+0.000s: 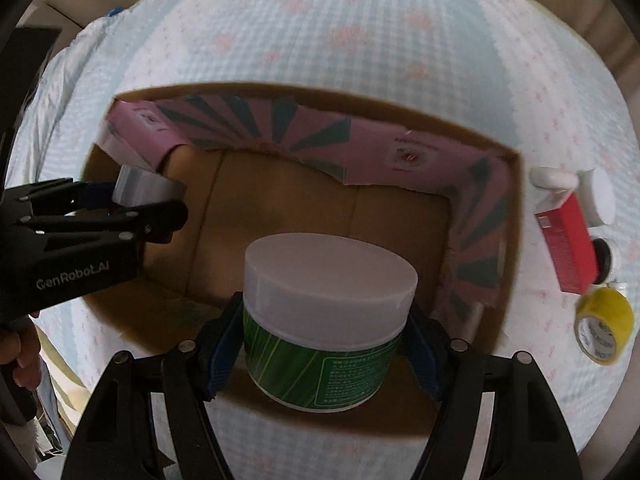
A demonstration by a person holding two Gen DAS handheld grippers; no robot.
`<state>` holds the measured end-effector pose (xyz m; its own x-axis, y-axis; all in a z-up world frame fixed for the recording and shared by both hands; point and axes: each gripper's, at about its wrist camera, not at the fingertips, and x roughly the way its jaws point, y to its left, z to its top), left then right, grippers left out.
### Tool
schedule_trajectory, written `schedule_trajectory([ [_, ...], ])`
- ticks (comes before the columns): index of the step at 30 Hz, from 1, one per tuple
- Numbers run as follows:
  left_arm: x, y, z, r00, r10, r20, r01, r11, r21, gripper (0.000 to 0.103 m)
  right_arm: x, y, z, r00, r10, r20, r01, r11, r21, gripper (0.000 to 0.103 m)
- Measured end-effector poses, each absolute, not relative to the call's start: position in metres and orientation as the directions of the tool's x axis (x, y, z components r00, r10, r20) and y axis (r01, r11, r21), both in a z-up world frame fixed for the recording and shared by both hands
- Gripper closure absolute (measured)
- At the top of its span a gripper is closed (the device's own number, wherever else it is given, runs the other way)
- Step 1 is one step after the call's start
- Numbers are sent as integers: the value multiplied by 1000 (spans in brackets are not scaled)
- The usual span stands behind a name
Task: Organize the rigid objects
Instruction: 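Carry both items into the cardboard box and open both tools, then lift both tools away from the box toward the remaining items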
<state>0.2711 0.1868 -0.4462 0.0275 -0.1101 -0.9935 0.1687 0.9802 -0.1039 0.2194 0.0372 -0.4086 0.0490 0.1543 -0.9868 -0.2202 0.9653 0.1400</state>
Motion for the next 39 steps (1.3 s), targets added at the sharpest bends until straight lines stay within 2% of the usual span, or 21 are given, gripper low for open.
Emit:
schedule_trajectory([
  [9,279,180,-451,22,-94,-995,187,978,-88,51,224,40,-426,45,207,-977,-227,955,192,34],
  [10,279,181,-448,23,-115,-993,185,977,-109,36,223,42,-425,56,210,-976,-238,952,191,34],
  [11,280,180,-445,27,-128,-991,185,975,-121,0,222,42,-424,60,221,-974,-243,949,200,33],
  [12,281,180,-443,33,-133,-991,187,974,-125,1,221,42,-424,57,247,-967,-238,944,227,14],
  [13,281,179,-440,43,-124,-991,192,975,-114,0,220,41,-425,36,276,-961,-225,939,261,0],
  [17,273,184,-438,39,-89,-995,196,977,-80,0,216,40,-423,28,263,-964,-229,941,250,0],
  [27,248,210,-397,106,-126,-986,149,983,-110,0,203,27,-397,77,250,-965,-197,953,231,0],
  [39,210,230,-304,248,-115,-962,97,991,-94,0,173,20,-308,200,234,-952,-194,961,196,0],
])
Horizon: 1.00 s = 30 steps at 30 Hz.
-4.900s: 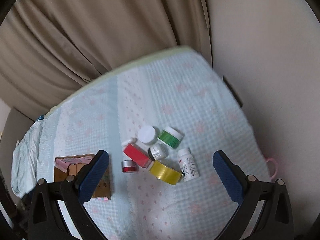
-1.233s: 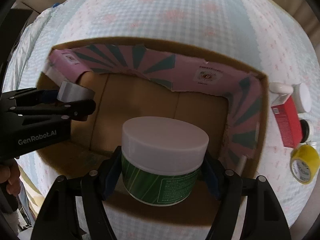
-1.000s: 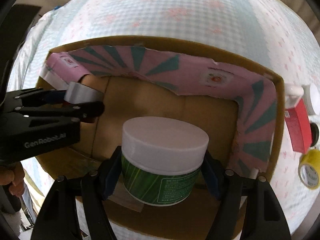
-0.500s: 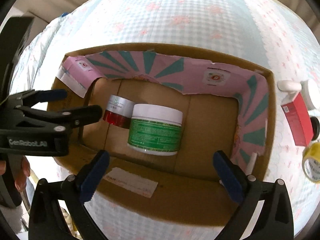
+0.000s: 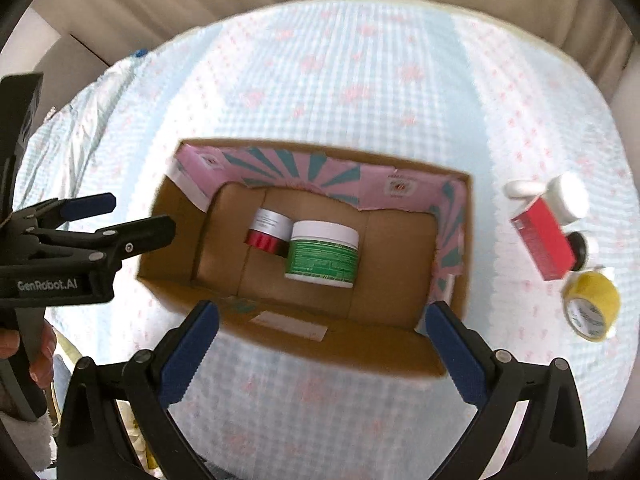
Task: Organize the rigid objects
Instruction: 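Lift both tools away from the box toward the remaining items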
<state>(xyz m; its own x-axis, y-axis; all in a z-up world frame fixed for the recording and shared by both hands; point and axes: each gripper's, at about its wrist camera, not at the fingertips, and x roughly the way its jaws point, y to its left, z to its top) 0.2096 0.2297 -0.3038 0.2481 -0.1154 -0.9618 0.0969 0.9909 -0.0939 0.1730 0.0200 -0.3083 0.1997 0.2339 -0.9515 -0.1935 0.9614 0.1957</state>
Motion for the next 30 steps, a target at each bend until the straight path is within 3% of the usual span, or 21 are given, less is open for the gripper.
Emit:
schedule_trajectory([
  [11,152,223,-210,399,-148,-905,62,989,-134,0,124,-28,-210,334,204,-920,-59,979,195,0],
  [16,133,194,-192,427,-173,-887,82,985,-153,0,100,-64,-181,395,96,-914,3,994,106,0],
  [23,124,131,-186,438,-159,-885,70,987,-143,0,79,-134,-168,445,56,-894,57,994,91,0],
  [30,129,47,-186,432,-144,-890,5,987,-158,0,78,-213,-180,457,72,-887,-15,997,74,0],
])
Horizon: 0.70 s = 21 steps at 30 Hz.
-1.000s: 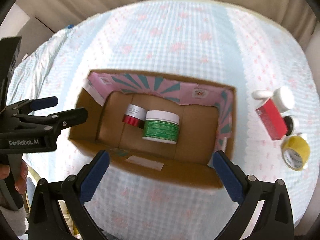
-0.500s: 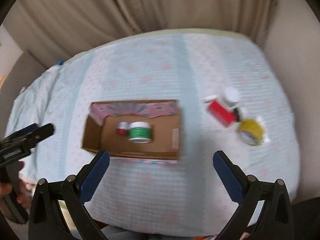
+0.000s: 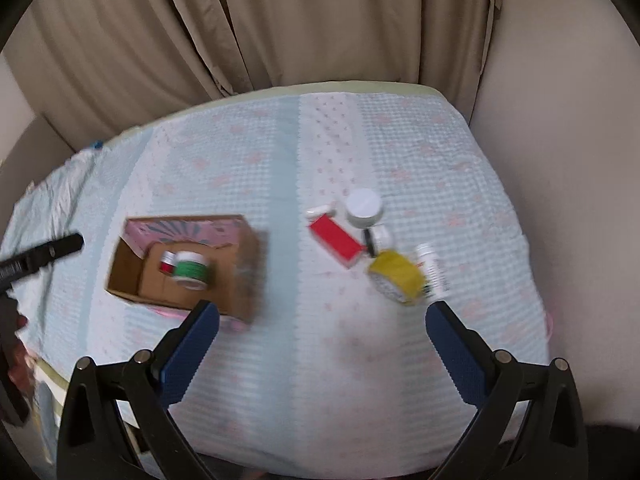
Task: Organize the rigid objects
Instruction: 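Lift both tools away from the box toward the remaining items, then grasp the red box with left tool while right tool grasps yellow tape roll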
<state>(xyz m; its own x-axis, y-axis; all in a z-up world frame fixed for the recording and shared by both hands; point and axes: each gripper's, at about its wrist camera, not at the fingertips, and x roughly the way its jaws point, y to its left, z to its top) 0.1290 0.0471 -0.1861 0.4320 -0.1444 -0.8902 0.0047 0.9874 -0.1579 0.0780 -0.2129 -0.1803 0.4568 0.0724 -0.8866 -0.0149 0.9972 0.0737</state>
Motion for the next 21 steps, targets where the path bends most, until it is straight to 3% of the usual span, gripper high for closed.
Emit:
schedule_trajectory([
  [10,171,-59,-235,331,-174,-927,-101,971,-218,0,103,-292,-221,405,80,-911,-203,979,-4,0],
  [21,231,-105,-318,189,-204,-961,-200,950,-241,0,140,-298,-273,304,-13,-952,-385,913,-136,0],
])
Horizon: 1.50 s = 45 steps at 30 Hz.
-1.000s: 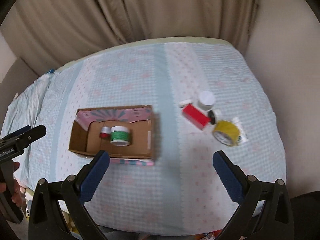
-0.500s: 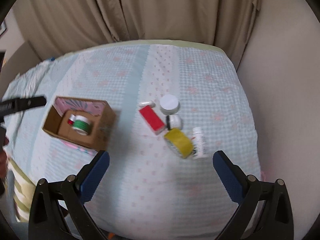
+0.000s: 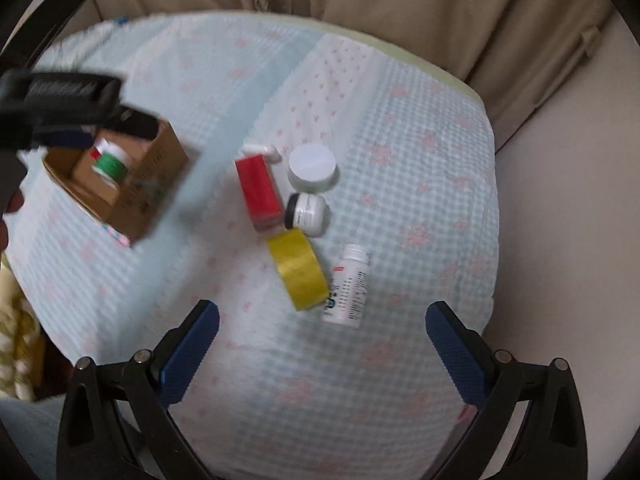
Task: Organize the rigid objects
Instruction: 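Grasp the red box with left tool while right tool grasps yellow tape roll, then carry both items into the box and open both tools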
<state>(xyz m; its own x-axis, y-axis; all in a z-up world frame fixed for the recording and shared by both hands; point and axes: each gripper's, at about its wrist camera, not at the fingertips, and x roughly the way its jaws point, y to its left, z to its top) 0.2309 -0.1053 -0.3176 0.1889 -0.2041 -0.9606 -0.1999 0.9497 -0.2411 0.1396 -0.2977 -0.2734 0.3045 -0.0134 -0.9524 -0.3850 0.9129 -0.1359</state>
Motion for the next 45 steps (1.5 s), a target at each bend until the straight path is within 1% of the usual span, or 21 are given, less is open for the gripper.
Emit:
schedule_trajectory([
  [6,274,-132,-375,94,-225,-970,-240,940,-241,0,161,-286,-311,232,-73,-970,-476,861,-178,0],
  [12,313,-148,-436,1,-220,-976,-298,931,-210,4,183,-276,-360,166,-95,-982,-545,821,-172,0],
  [14,324,-151,-456,-27,-219,-975,-316,928,-199,10,188,-272,-376,142,-107,-984,-571,804,-169,2],
  [16,331,-152,-470,-49,-215,-975,-327,926,-188,11,192,-267,-393,116,-119,-986,-602,782,-165,5],
  [18,336,-154,-483,-64,-219,-974,-328,926,-186,18,194,-263,-407,104,-129,-986,-619,768,-166,5],
  [19,339,-155,-490,-76,-218,-973,-320,930,-183,25,195,-262,-414,94,-133,-987,-626,762,-162,6],
  [21,341,-157,-500,-98,-217,-971,-303,936,-178,31,197,-260,-423,77,-134,-988,-635,758,-152,17],
  [22,341,-158,-505,-109,-218,-970,-297,938,-178,35,198,-259,-428,66,-134,-989,-637,758,-145,18],
  [23,341,-158,-508,-113,-221,-969,-295,938,-180,36,200,-259,-432,55,-127,-990,-636,760,-133,19],
  [25,340,-159,-513,-112,-233,-966,-300,935,-191,40,201,-258,-438,43,-116,-992,-638,762,-116,27],
  [27,341,-164,-513,-110,-232,-966,-282,940,-193,49,202,-258,-443,31,-121,-992,-640,760,-113,36],
  [28,341,-167,-513,-115,-214,-970,-263,948,-178,49,202,-258,-445,30,-126,-992,-639,760,-116,38],
  [30,343,-173,-514,-116,-201,-973,-239,956,-169,50,204,-258,-448,17,-118,-993,-632,768,-102,53],
  [31,343,-173,-514,-113,-204,-973,-236,956,-173,51,204,-258,-449,12,-117,-993,-629,772,-98,56],
  [32,343,-173,-514,-110,-208,-972,-234,956,-178,52,204,-258,-450,10,-121,-993,-625,774,-100,63],
  [37,338,-173,-506,-103,-197,-975,-199,965,-173,57,204,-261,-446,13,-112,-994,-583,806,-98,64],
  [45,309,-168,-486,-68,-195,-979,-174,968,-180,62,211,-285,-426,20,-73,-997,-436,897,-75,64],
])
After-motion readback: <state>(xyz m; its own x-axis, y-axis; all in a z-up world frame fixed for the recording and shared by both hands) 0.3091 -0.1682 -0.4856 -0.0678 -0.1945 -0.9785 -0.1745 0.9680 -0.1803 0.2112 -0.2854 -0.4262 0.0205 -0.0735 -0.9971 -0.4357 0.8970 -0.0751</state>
